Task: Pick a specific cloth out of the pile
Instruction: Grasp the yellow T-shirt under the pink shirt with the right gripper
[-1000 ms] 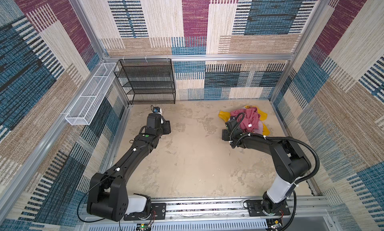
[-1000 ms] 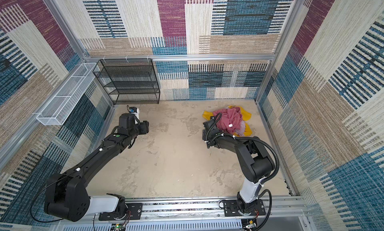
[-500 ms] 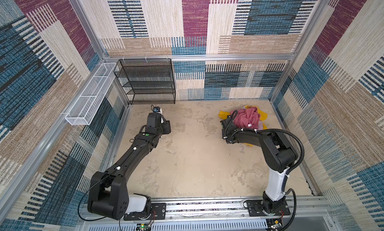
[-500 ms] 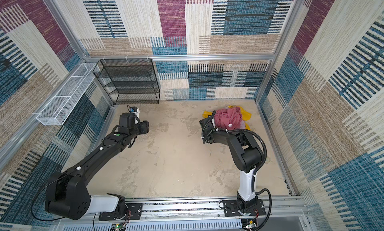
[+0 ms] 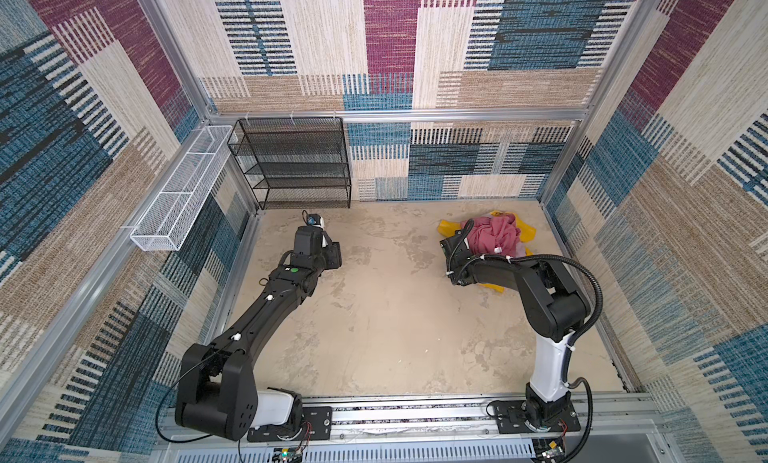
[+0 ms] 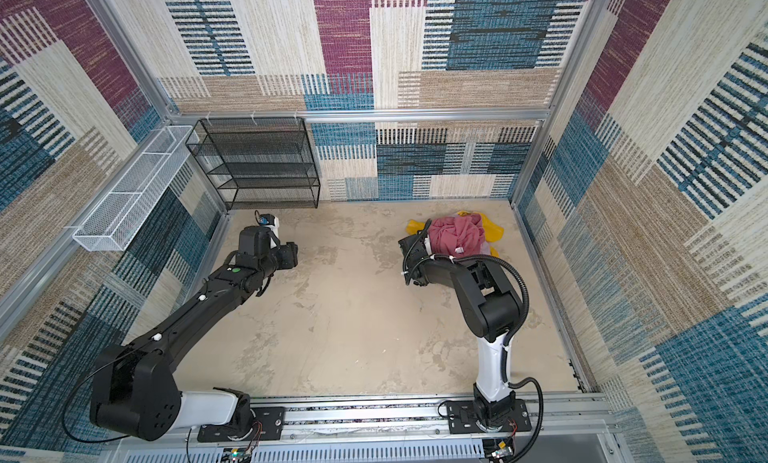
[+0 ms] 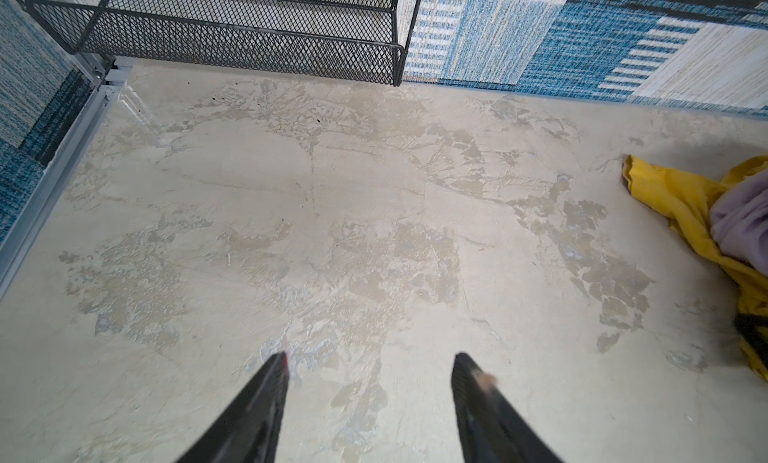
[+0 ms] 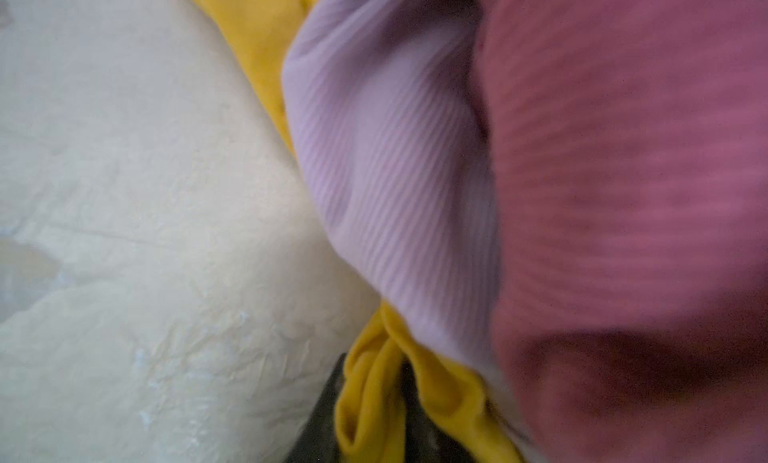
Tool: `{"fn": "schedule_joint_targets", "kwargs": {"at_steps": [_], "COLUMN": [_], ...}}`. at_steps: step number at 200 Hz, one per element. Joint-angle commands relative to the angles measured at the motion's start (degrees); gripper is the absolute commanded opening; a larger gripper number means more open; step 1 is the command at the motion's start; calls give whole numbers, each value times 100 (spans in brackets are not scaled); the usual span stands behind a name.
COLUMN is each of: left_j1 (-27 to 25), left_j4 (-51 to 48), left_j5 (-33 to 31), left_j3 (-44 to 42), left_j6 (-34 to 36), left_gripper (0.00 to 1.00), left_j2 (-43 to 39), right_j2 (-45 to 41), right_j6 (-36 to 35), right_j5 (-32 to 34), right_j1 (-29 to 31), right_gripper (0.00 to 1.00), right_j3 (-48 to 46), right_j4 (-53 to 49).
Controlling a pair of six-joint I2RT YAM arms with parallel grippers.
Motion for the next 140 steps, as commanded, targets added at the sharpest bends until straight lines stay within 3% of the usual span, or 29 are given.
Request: {"fn": "schedule_joint_targets", "kwargs": {"at_steps": [1,140], "left_j1": [5,3], "left_j4": [-18,-60], "left_j5": [-79,-173], "left_j3": [-15,-45], "left_j6": [51,69], "left_gripper": [66,66], "left_j2": [-39,-190], "right_j2": [-55,-1571], "right_j6": [7,84], "right_j5": [70,-548], "right_j1": [6,-284], "right_gripper": [3,0], "right_j3": [-6,-118], "right_j4": [-216,-156]}}
